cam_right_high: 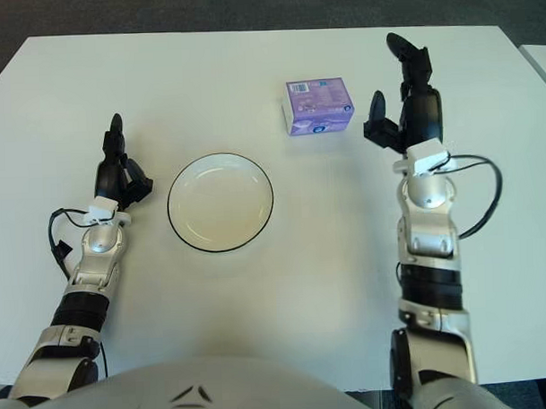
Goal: Put the tissue paper into the plate.
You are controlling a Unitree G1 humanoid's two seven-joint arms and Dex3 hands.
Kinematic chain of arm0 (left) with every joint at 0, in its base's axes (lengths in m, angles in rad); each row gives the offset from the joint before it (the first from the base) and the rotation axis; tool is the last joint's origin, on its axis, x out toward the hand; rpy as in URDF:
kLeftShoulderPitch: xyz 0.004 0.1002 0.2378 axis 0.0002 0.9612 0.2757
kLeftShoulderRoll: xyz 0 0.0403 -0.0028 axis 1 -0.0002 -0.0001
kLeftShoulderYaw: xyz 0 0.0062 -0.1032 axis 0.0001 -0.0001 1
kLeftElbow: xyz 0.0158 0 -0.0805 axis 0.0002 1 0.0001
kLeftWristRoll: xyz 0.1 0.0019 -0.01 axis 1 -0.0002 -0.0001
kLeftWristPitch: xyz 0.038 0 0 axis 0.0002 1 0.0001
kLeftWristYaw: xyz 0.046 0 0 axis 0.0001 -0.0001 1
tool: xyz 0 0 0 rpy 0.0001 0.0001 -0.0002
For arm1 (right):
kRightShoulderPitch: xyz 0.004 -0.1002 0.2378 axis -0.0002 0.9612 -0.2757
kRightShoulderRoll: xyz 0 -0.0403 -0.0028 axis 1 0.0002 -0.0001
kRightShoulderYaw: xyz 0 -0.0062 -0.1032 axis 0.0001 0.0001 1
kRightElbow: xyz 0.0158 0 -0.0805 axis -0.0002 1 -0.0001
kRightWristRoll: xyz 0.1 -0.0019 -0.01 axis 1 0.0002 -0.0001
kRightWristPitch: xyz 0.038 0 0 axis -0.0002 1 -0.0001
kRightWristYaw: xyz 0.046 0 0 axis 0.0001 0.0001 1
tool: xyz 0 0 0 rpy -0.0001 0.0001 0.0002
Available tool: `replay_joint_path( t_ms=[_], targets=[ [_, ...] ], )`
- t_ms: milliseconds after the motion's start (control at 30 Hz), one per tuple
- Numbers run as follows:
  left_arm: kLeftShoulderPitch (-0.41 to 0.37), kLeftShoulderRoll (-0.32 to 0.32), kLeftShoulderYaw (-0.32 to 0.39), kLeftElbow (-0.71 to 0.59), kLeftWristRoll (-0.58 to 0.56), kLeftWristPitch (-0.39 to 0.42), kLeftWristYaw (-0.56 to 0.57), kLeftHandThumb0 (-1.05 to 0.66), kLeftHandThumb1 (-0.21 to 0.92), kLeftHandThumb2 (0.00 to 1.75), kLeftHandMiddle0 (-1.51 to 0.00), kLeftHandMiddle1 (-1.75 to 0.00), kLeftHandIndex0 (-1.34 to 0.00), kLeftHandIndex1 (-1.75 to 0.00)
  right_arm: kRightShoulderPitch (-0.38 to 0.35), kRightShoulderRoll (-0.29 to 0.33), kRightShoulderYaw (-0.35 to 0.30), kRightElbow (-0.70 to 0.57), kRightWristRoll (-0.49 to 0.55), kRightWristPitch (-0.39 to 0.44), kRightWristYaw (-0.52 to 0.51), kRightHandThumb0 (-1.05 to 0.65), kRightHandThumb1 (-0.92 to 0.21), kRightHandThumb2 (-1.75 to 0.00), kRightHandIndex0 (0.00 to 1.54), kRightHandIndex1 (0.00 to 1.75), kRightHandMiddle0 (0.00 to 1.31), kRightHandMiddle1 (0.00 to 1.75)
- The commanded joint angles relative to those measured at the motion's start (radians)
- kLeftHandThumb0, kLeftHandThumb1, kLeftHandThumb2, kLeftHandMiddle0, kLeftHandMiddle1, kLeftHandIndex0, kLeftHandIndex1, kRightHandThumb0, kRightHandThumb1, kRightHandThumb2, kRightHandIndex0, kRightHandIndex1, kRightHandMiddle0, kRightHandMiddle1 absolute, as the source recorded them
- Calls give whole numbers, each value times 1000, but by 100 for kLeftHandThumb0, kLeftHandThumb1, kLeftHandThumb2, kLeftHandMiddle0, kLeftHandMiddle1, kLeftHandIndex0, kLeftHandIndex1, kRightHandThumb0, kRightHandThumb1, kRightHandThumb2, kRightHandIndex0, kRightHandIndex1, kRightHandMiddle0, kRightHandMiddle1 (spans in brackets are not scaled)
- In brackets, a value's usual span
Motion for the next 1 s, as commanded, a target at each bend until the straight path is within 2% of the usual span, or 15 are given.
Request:
replay_joint_path(
  t_ms=[0, 133, 200, 333, 467, 967],
  targets=[
    [106, -70, -32, 155, 11, -13, 17, -94, 92, 120, -1, 0, 0, 0, -105, -124, 19, -6, -73, 78, 64, -59, -92, -89, 17, 1, 0, 62],
    [99, -71, -29, 164, 2, -19, 12, -94, 92, 119, -1, 0, 0, 0, -162, -198, 56, -29, -157, 175, 109, -62, -92, -82, 16, 0, 0, 57],
    [97, -73, -28, 165, -1, -20, 11, -94, 92, 119, -1, 0, 0, 0, -191, -245, 77, -38, -230, 216, 118, -65, -92, -78, 15, 0, 0, 56],
    [93, -72, -27, 169, -1, -19, 14, -94, 92, 119, -1, 0, 0, 0, -252, -335, 164, -39, -412, 282, 158, -73, -92, -68, 14, 0, 0, 55],
    [90, -69, -28, 171, 0, -18, 12, -94, 92, 119, -1, 0, 0, 0, -263, -342, 187, -49, -455, 309, 170, -76, -92, -65, 14, 0, 0, 55],
    [83, -60, -24, 176, -13, -13, -1, -96, 92, 118, -1, 0, 0, 0, -269, -331, 209, -69, -476, 346, 173, -78, -92, -64, 14, 0, 0, 55]
  ],
)
